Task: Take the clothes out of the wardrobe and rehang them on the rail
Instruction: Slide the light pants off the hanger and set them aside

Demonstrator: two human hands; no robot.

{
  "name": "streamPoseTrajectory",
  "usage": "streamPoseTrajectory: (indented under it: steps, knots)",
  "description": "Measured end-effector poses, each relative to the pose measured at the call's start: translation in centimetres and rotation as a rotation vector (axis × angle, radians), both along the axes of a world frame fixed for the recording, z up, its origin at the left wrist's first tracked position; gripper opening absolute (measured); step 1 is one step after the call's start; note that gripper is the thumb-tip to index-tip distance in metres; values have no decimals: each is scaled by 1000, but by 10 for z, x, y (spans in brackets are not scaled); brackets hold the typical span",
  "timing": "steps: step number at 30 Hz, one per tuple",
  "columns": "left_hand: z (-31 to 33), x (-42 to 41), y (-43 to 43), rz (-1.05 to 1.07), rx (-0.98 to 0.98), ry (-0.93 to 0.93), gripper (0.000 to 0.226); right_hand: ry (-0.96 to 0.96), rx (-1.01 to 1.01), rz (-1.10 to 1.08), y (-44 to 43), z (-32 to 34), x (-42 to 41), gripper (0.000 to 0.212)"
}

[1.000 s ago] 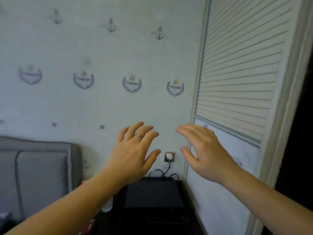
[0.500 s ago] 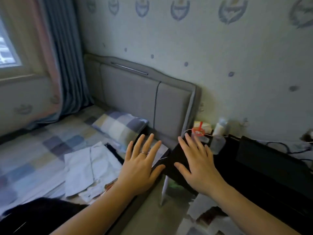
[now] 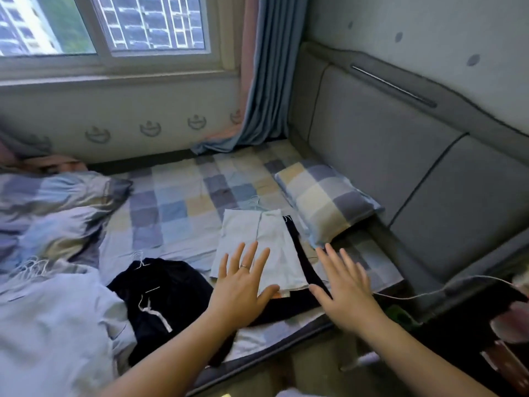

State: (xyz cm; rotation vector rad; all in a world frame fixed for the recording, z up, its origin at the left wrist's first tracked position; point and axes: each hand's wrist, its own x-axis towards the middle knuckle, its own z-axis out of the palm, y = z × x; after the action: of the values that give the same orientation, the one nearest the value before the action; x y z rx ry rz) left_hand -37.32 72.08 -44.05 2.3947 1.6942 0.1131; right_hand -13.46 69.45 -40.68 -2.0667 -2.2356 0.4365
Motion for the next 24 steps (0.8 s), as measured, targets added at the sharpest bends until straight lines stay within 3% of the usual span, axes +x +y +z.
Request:
streamPoseTrajectory:
  steps: [10, 14, 19, 24]
  knots:
    - [-71, 11, 154, 279, -281, -73, 96, 10, -265, 49, 197, -72, 28, 72]
    - [-113, 9, 202, 386, -388, -94, 87, 35, -347, 64, 261, -118, 36, 71]
    - [-177, -4, 263, 417, -481, -78, 74, 76, -388, 40, 337, -186, 35, 71]
    - [-268, -28, 345, 428, -520, -110, 74, 145, -416, -60, 420, -289, 26, 71]
